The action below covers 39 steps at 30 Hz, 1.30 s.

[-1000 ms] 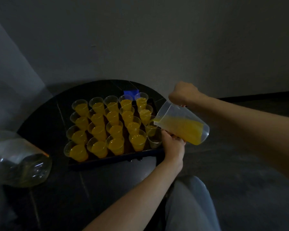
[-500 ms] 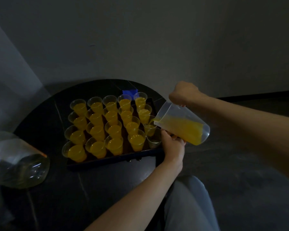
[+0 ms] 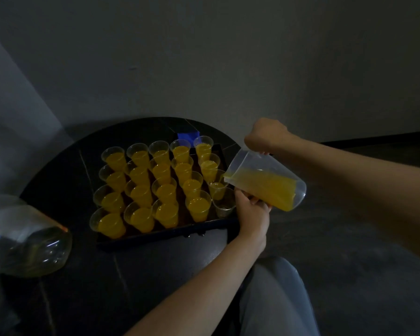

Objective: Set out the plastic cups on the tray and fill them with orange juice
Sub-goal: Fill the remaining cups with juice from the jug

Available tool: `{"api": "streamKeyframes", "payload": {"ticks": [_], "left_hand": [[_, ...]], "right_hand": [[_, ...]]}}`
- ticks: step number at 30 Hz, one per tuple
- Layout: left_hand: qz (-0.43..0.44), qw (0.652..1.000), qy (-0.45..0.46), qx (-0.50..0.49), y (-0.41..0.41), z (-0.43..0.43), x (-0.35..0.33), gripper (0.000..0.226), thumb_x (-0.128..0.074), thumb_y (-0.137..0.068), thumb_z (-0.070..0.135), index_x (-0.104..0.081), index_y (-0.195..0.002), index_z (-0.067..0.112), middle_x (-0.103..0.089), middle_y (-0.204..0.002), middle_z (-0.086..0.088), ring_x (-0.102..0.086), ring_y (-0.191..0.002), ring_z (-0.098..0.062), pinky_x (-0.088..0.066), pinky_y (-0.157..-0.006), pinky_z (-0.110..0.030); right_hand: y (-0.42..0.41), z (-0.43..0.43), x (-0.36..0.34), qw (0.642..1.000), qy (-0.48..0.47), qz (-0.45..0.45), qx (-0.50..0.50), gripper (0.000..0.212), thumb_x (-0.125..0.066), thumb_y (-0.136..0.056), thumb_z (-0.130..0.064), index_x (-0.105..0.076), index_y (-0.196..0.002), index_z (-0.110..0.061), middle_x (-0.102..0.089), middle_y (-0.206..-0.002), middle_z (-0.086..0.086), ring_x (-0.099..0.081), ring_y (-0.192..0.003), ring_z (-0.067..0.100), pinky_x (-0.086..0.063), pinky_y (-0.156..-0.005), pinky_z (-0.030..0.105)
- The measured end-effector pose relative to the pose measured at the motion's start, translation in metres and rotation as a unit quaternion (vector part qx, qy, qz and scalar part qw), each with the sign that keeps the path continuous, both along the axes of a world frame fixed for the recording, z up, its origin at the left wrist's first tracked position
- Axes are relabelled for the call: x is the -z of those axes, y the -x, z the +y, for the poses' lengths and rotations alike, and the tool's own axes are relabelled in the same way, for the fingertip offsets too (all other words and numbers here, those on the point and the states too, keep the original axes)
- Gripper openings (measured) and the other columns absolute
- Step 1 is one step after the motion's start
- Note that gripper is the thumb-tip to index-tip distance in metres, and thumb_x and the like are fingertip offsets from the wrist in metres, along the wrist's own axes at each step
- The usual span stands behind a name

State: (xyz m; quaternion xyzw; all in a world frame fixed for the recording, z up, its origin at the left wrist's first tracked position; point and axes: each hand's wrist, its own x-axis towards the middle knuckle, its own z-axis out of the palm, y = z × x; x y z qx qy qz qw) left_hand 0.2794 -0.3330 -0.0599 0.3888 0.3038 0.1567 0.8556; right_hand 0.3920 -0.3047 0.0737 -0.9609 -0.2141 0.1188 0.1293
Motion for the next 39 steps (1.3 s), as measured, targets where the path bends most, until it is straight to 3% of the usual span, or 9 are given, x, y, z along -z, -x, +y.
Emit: {"api": "streamKeyframes", "payload": {"ticks": [2, 6, 11, 16, 19, 23, 31, 36, 39], "left_hand": [[0.000, 1.000, 0.010, -0.003, 0.000, 0.000, -0.001, 0.044, -0.042, -0.108, 0.003, -0.050, -0.127, 0.041, -0.065, -0.109, 0.011, -0.070, -0.086, 0.005, -0.059, -0.083, -0.029], [0.002, 1.000, 0.013, -0.001, 0.001, 0.000, -0.001, 0.043, -0.044, -0.108, 0.007, -0.049, -0.129, 0.044, -0.065, -0.112, 0.011, -0.070, -0.089, 0.003, -0.058, -0.086, -0.031], [0.003, 1.000, -0.004, 0.006, 0.003, 0.001, 0.001, 0.068, -0.041, -0.099, -0.016, -0.043, -0.142, 0.036, -0.061, -0.116, 0.007, -0.066, -0.100, -0.005, -0.060, -0.084, -0.031], [0.007, 1.000, -0.008, 0.010, 0.007, 0.002, 0.005, 0.071, -0.039, -0.097, -0.019, -0.042, -0.145, 0.033, -0.060, -0.120, 0.006, -0.066, -0.104, -0.005, -0.061, -0.080, -0.030], [-0.002, 1.000, 0.015, 0.007, 0.004, 0.004, 0.009, 0.065, -0.034, -0.101, -0.015, -0.046, -0.141, 0.035, -0.063, -0.103, 0.010, -0.070, -0.088, 0.003, -0.062, -0.075, -0.027], [-0.011, 0.999, 0.033, 0.002, 0.002, 0.005, 0.010, 0.062, -0.035, -0.104, -0.011, -0.046, -0.141, 0.038, -0.064, -0.110, 0.008, -0.071, -0.088, 0.004, -0.062, -0.072, -0.027], [-0.029, 0.997, 0.075, -0.017, -0.002, 0.005, 0.007, 0.043, -0.039, -0.110, 0.008, -0.051, -0.134, 0.043, -0.067, -0.111, 0.011, -0.072, -0.087, 0.002, -0.062, -0.070, -0.028], [-0.029, 0.996, 0.081, -0.006, -0.004, 0.004, 0.007, 0.040, -0.039, -0.111, 0.012, -0.058, -0.115, 0.047, -0.068, -0.081, 0.018, -0.072, -0.079, 0.003, -0.062, -0.075, -0.028], [-0.018, 0.997, 0.079, -0.007, -0.004, 0.003, 0.007, 0.037, -0.040, -0.111, 0.014, -0.056, -0.122, 0.046, -0.071, -0.094, 0.016, -0.072, -0.087, 0.001, -0.061, -0.080, -0.031]], "right_hand": [[0.001, 0.000, 0.000, 1.000, 0.001, -0.002, -0.002, 0.025, -0.053, -0.096, -0.015, -0.053, -0.071, -0.008, -0.056, -0.075, 0.007, -0.059, -0.075, 0.021, -0.054, -0.071, 0.030], [0.001, 0.001, 0.000, 1.000, 0.004, -0.004, -0.002, 0.026, -0.053, -0.096, -0.015, -0.052, -0.071, -0.008, -0.052, -0.070, 0.006, -0.055, -0.069, 0.018, -0.046, -0.061, 0.026], [0.000, 0.003, 0.003, 1.000, 0.001, 0.003, 0.001, 0.025, -0.054, -0.094, -0.014, -0.053, -0.070, -0.008, -0.053, -0.068, 0.006, -0.056, -0.067, 0.018, -0.046, -0.058, 0.025], [0.003, 0.005, 0.007, 1.000, 0.002, 0.005, 0.003, 0.022, -0.055, -0.094, -0.015, -0.057, -0.074, -0.007, -0.056, -0.069, 0.007, -0.061, -0.072, 0.020, -0.052, -0.066, 0.028], [0.003, 0.007, 0.008, 1.000, 0.006, -0.001, 0.003, 0.022, -0.056, -0.094, -0.015, -0.055, -0.073, -0.007, -0.057, -0.071, 0.007, -0.063, -0.075, 0.020, -0.055, -0.070, 0.029], [0.003, 0.007, 0.008, 1.000, 0.012, -0.007, 0.007, 0.025, -0.056, -0.094, -0.014, -0.053, -0.070, -0.008, -0.055, -0.067, 0.006, -0.058, -0.066, 0.018, -0.045, -0.055, 0.023], [0.000, 0.008, 0.007, 1.000, 0.020, -0.002, -0.003, 0.024, -0.058, -0.093, -0.013, -0.054, -0.070, -0.008, -0.054, -0.067, 0.006, -0.055, -0.063, 0.016, -0.042, -0.052, 0.023], [-0.004, 0.009, 0.009, 1.000, 0.007, -0.004, 0.000, 0.023, -0.058, -0.093, -0.017, -0.055, -0.071, -0.008, -0.056, -0.069, 0.006, -0.059, -0.070, 0.018, -0.050, -0.063, 0.026], [-0.004, 0.008, 0.010, 1.000, 0.006, -0.004, -0.003, 0.023, -0.058, -0.092, -0.016, -0.055, -0.071, -0.009, -0.056, -0.070, 0.006, -0.061, -0.072, 0.019, -0.052, -0.067, 0.029]]}}
